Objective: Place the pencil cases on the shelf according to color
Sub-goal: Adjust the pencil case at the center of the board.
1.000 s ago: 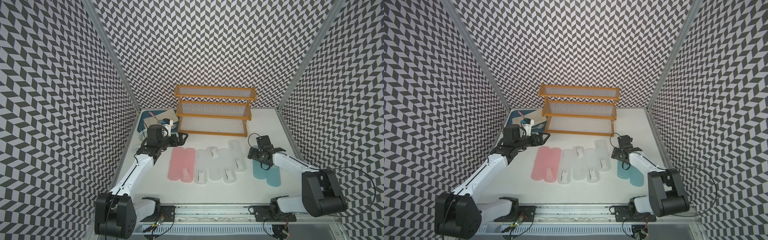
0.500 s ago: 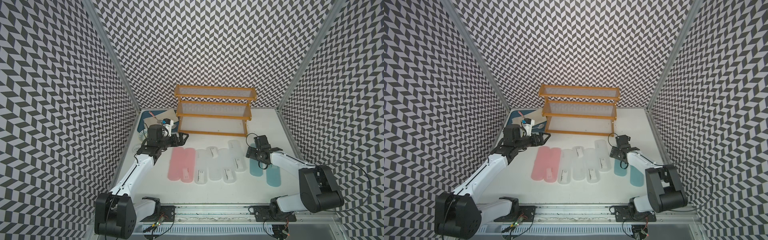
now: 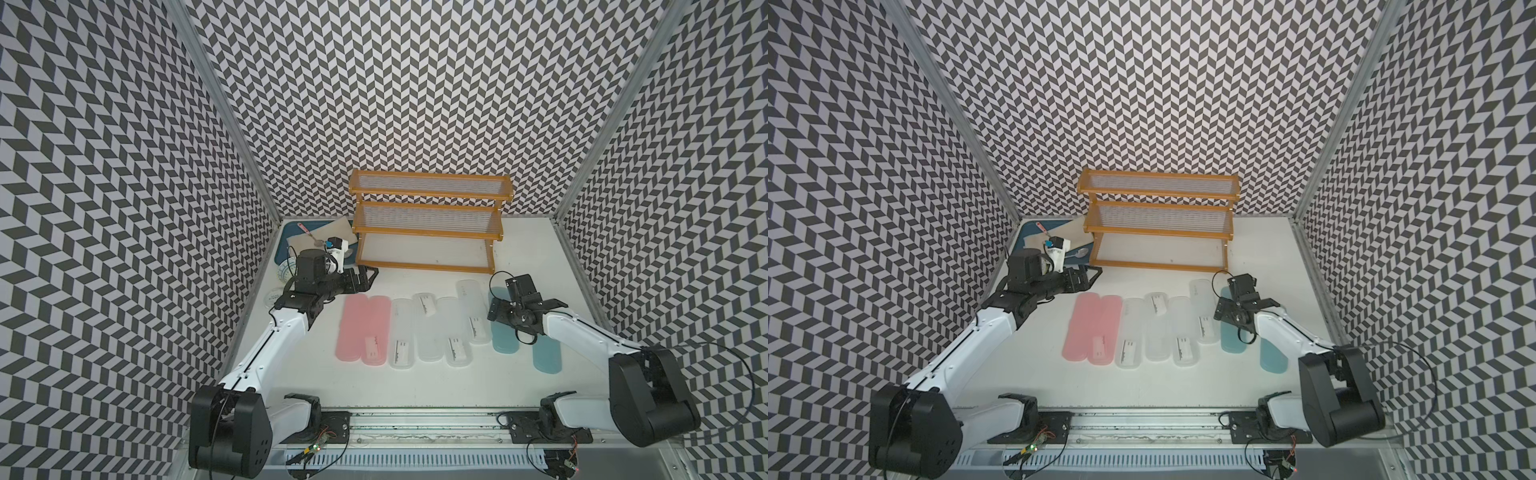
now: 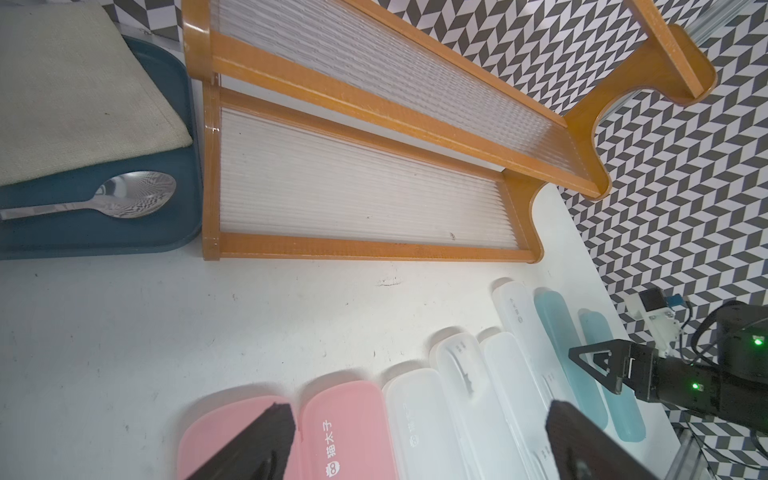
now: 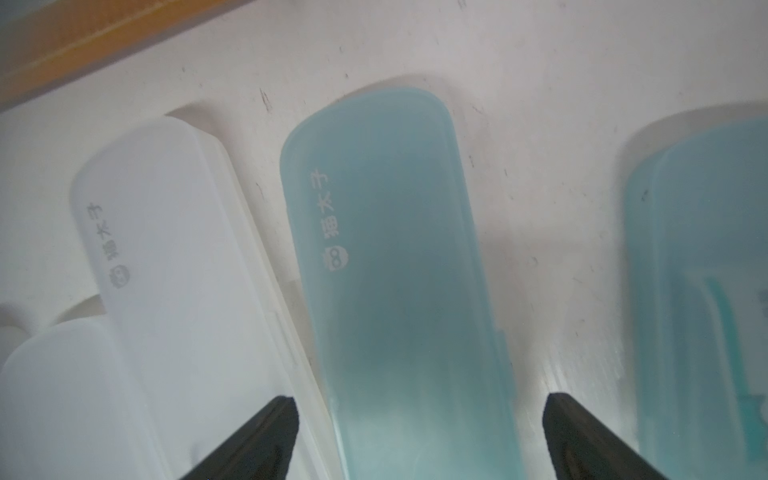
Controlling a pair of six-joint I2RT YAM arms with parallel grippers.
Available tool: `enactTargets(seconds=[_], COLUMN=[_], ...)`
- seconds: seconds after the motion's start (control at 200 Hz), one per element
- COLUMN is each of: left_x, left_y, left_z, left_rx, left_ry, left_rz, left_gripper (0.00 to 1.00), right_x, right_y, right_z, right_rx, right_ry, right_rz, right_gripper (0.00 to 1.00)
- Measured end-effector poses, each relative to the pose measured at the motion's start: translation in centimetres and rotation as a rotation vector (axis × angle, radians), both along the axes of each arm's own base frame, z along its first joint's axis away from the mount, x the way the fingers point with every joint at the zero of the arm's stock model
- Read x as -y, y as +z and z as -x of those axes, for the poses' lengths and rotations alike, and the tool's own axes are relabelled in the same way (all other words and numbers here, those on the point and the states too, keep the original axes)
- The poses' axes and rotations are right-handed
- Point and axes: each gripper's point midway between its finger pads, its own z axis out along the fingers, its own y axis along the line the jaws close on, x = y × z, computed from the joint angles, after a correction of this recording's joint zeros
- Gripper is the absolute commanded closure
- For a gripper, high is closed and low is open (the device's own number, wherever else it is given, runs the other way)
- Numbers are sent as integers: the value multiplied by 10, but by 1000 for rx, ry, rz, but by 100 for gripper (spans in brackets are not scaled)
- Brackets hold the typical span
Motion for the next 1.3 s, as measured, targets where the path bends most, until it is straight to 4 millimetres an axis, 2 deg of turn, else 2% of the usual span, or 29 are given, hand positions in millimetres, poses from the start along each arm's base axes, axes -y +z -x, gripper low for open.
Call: enactTargets(seconds=[0.14,0.305,0.436,0.826,1.006,1.122,1.297], left_x=[1,3,5,8,8,8,11], left_y=[0,0,-1,-6,-10,-16,-21], left_z=[0,1,1,2,0,-1,-1], left_rx=[0,0,-4,-15,-26,-43,-55], left_ry=[-3,-8,-15,-22,-18,-17,-18], left_rz=[0,0,1,-5,-10,-13,-26], left_gripper=[1,0,0,0,0,0,0], right_x=[-3,-11,-13,15,29,31,31], right_y=[-2,-15,-16,-19,-23,-24,-22], right_z=[8,19,15,-17,-32,-41,-48], right_rx=[-15,-63,-57,-84,-97,-96,-83], right_ry=[8,35,27,-33,-39,-22,-14], right_rz=[-12,-27,-33,13,33,39,42], right_gripper=[3,3,3,4,11,13,2])
